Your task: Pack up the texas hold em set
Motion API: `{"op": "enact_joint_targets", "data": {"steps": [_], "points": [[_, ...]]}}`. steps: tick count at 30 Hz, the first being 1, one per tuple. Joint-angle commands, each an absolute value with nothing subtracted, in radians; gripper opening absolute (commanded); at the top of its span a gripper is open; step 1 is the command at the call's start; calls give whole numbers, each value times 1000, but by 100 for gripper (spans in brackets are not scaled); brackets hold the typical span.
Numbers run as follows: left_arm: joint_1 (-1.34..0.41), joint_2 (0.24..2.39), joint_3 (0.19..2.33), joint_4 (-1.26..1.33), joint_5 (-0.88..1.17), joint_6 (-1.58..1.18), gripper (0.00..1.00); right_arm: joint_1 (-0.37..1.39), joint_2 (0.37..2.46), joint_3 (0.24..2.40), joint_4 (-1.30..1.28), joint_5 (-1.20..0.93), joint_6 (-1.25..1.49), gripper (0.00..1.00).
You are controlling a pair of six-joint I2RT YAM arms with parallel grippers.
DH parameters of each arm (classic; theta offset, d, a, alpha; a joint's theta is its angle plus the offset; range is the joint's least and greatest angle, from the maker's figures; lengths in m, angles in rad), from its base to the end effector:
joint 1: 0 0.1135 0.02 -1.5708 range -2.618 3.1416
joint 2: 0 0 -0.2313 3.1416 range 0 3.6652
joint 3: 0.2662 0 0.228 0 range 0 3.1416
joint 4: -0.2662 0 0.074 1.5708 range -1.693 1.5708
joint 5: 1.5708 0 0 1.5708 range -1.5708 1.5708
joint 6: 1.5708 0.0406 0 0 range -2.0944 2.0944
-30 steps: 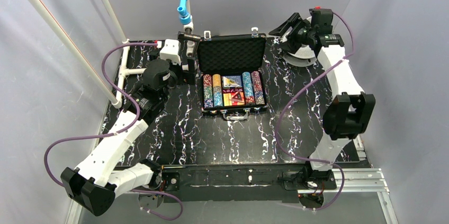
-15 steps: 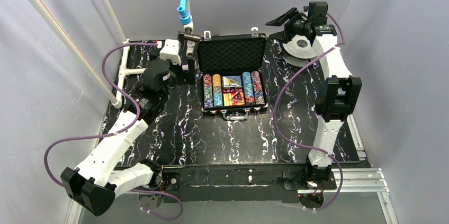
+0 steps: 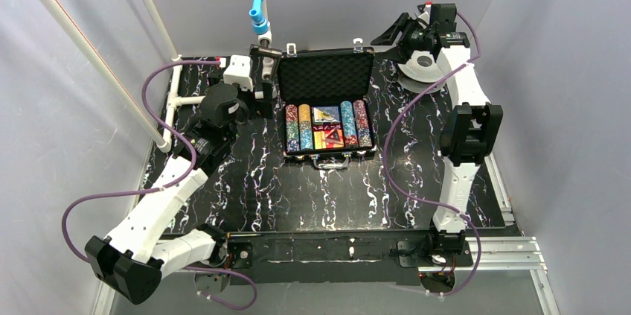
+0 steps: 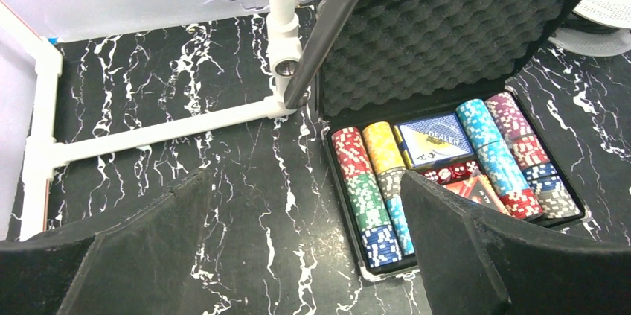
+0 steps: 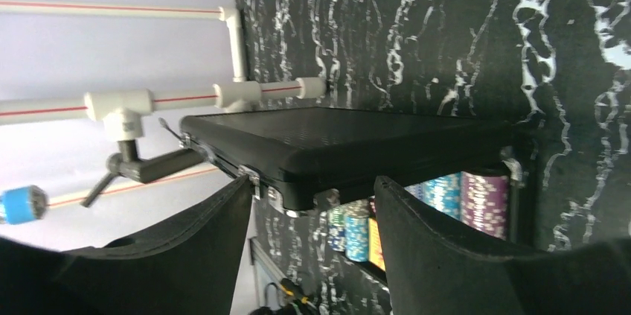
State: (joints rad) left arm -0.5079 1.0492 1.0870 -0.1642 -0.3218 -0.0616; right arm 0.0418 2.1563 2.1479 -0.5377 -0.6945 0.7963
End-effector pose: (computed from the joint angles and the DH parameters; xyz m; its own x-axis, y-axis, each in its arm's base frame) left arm 0.2106 -0.1025 0.3681 -0.1215 0.0008 -0.9926 0.1801 0.9834 -0.0213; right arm 0.4567 0.0451 0.3098 -0.7764 0.5172 -0.3601 -0.0337 0.5364 0.8433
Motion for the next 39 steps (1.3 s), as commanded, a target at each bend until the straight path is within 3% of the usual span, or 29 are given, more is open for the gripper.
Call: {"op": "enact_joint_targets", "data": {"steps": [1,10,18,22,29,34,39], "points": [[-509,1036,1085,-154,-376,-59,99,42,2052,2040,-532,-657,650,71],[-509,1080,1092,-167,-337,-104,99,9,1740,1514,-430,-529,634,70],[-509,1062,1093,-170,-330,-102,99,22,1583,1268,-556,-388,497,68],[-509,1061,1089,-168,-325,-100,100,112,1580,1239,-653,-254,454,55],[-510,1073,1094,-172,-313,-101,99,251,1612,1233,-701,19,414,47],[-509,1066,1091,-169,-316,-97,100,286,1700,1291,-690,31,356,36],[-509,1069,1091,-169,-318,-94,99,319,1776,1341,-685,9,335,34]]}}
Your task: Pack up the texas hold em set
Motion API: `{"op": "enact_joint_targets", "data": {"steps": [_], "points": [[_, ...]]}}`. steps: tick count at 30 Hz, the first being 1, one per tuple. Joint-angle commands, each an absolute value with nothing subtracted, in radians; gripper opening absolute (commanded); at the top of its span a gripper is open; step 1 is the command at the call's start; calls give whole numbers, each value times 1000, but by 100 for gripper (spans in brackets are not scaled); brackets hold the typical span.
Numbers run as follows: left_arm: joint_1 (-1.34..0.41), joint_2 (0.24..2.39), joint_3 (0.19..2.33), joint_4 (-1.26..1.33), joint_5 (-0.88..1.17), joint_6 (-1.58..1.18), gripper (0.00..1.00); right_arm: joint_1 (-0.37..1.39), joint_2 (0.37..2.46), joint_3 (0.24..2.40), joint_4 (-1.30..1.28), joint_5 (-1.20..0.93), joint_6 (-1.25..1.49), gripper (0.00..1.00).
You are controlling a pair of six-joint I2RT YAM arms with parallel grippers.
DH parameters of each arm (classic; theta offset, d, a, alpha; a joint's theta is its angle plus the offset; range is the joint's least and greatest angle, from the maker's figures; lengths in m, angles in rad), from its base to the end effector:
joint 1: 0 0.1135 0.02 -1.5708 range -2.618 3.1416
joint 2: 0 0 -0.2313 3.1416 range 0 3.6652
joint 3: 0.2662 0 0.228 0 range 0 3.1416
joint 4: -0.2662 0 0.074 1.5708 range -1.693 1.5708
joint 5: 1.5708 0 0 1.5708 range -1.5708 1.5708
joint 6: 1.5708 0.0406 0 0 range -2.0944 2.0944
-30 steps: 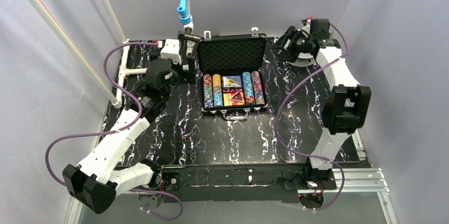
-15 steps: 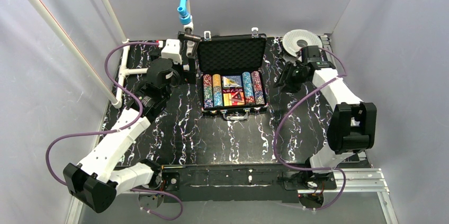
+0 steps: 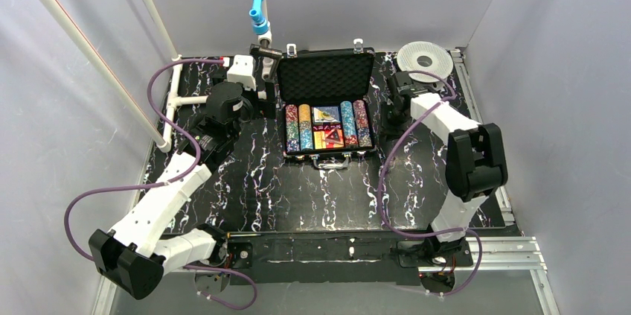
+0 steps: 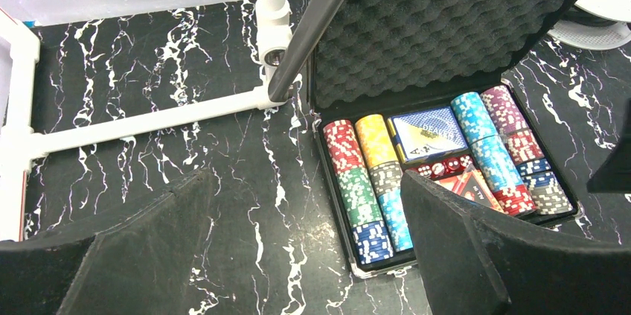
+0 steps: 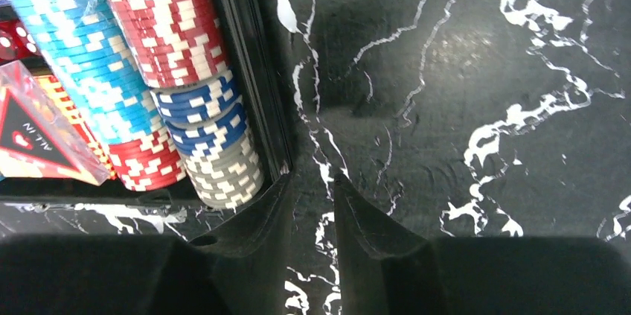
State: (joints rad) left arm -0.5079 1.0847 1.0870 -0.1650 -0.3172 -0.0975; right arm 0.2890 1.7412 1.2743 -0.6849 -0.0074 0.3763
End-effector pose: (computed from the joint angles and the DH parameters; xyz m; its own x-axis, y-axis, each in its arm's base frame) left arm 0.2184 -0.1071 0.3603 -0.1597 -0.0170 -0.9870 0.1785 0.9829 -0.0458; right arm 0.3155 0.0941 0.1913 -0.9201 0.1098 -0.3759 0.0541 0.9863 0.1558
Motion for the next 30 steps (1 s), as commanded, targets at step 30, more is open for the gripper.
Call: {"op": "enact_joint_targets", "data": {"steps": [30], "points": [[-509,1076,1092,-168,-316,-92,100,397,1897,1349,-638,74,338,26]]}}
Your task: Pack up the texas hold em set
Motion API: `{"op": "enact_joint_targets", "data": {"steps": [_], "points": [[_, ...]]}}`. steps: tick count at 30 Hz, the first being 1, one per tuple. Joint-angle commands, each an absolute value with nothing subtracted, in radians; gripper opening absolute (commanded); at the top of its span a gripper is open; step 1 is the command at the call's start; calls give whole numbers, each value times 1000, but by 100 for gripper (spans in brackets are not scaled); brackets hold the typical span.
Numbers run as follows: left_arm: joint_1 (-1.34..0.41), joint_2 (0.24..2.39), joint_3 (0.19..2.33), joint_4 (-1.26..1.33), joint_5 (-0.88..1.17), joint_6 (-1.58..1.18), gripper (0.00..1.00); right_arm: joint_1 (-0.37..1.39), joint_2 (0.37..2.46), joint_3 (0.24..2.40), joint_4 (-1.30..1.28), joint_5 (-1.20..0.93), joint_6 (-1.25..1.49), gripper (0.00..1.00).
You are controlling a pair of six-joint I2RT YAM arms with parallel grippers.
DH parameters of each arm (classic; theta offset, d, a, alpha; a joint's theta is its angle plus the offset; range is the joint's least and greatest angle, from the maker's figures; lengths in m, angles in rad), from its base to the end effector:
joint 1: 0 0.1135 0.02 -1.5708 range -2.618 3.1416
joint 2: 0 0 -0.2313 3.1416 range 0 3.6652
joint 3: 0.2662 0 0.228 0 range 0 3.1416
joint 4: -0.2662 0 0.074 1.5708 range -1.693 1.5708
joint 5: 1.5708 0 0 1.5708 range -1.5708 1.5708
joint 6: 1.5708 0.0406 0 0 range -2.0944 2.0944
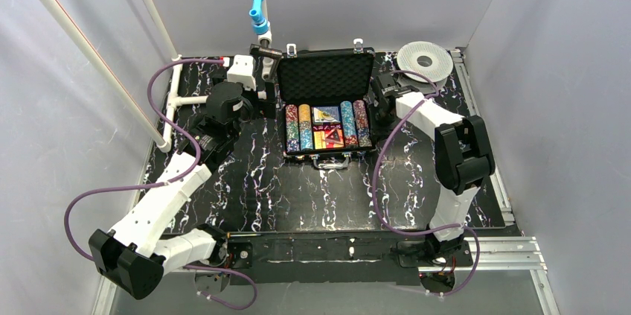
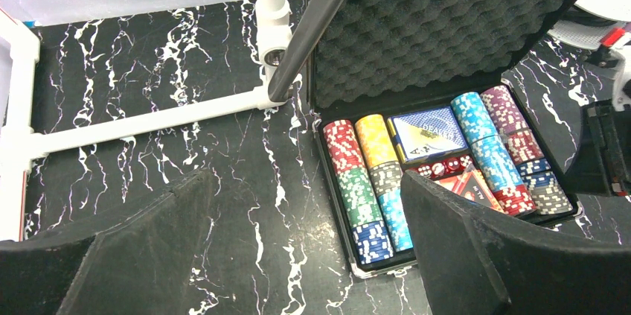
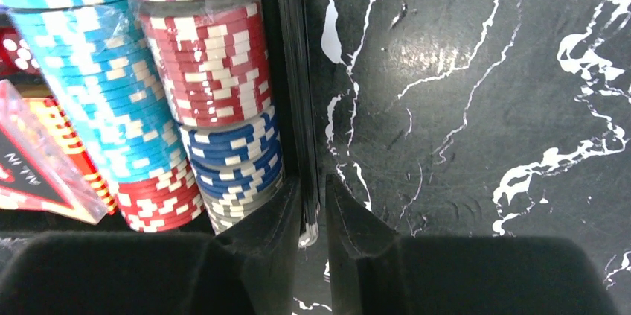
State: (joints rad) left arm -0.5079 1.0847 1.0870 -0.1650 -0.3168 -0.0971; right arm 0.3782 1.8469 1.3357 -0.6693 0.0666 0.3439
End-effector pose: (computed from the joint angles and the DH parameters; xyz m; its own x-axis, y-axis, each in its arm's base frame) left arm 0.2184 -0.1071 0.3603 -0.1596 -0.0166 -0.9870 0.1789 0.9828 -0.0454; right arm 0.3242 0.1259 0.1748 -0.9254 -0.0057 -0.3789 -0.0349 0.9969 0.0703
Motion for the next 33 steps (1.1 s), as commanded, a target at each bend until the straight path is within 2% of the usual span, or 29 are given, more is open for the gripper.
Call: {"op": "enact_joint_targets", "data": {"steps": [1,6,11,15,17,33], "points": [[-509,1077,1092,-167,-316,-92,100,403,1900,1348,-639,79,336,26],[-510,1079,1091,-167,-314,-92,99,420,1896,1326,-634,107,324,25],[-509,1078,1092,-167,-316,-92,100,420,1893,1300,-639,136,296,14],[-509,1079,1092,-167,-316,-91,100,420,1862,1246,-611,137,270,9],[-509,1080,1091,-167,-316,-91,99,420,1852,1223,-602,146,257,1],[-511,1090,1090,-169,-298,-104,100,361,1719,1057,-579,202,271,1]]}}
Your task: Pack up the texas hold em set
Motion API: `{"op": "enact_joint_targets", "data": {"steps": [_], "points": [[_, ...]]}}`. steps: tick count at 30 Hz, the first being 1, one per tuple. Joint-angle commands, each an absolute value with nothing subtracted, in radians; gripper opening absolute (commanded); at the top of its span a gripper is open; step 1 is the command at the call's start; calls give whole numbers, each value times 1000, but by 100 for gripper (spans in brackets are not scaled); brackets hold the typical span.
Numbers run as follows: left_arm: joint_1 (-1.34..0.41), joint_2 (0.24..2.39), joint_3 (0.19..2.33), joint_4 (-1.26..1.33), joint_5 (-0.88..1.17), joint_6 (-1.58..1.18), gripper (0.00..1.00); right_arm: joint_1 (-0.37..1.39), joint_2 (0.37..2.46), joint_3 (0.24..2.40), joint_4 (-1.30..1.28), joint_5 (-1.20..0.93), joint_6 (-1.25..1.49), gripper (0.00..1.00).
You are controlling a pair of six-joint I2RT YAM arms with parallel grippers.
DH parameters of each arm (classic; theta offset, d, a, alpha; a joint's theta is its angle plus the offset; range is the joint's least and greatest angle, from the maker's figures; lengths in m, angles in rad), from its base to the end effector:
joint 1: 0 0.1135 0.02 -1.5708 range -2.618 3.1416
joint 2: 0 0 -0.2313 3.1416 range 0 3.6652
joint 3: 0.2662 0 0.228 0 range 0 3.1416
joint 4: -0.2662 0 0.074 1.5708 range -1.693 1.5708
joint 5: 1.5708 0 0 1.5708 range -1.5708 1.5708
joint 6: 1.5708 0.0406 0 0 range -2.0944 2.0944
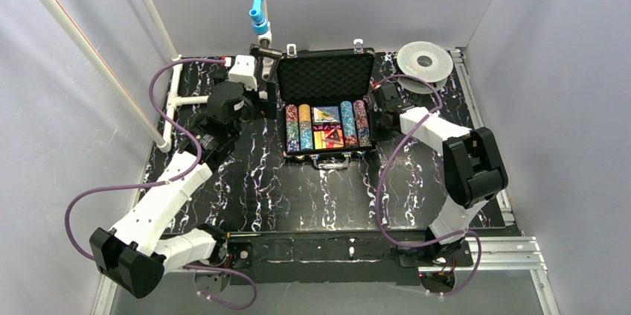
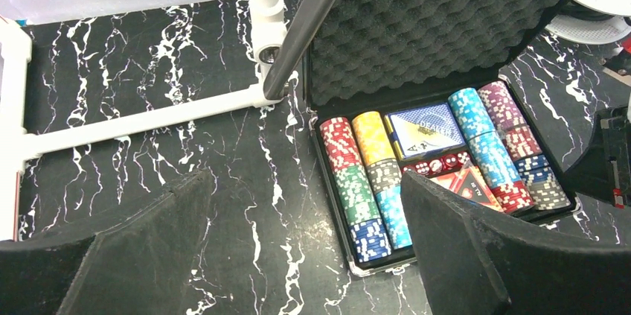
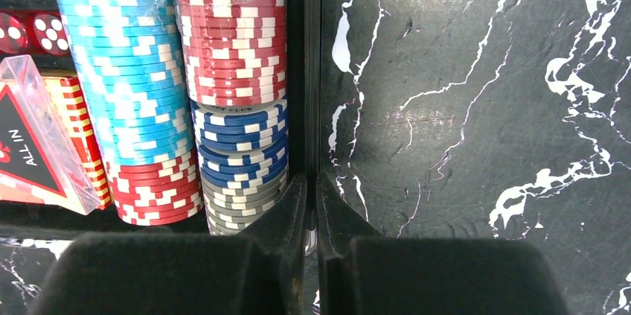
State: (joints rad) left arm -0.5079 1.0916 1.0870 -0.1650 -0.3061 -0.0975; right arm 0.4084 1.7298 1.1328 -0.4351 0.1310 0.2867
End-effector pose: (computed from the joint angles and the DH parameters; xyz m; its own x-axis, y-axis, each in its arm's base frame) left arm 0.2198 -0.1083 0.3587 -0.1667 -0.0135 -0.9859 0.1889 0.9810 -0.0453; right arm 0.3058 0.1265 0.1698 -0.8496 -0.0621 -0.5238 -0.0959 0.9947 0.0375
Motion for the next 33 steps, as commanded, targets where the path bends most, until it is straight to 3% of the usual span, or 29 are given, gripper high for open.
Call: {"op": "enact_joint_targets", "data": {"steps": [1,12,22,28,31,33], "points": [[-511,1092,1089,-169,-297,-105,100,351,1711,1052,-582,201,273,1],[-545,1204,1170,-301,-222,-267,100,344,1696,1042,-611,302,289,1],[-543,1074,991,-439,-194,-511,99,341,1663,1027,-619,338,311,1],[-486,1060,844,-448,-73,-614,82,341,1674,1035,-611,285,302,1],[-388,1062,742,-348,94,-668,79,340,1675,1042,-611,268,300,1],[-333,1090,683,-240,174,-705,72,341,1668,1040,-608,260,299,1]]}}
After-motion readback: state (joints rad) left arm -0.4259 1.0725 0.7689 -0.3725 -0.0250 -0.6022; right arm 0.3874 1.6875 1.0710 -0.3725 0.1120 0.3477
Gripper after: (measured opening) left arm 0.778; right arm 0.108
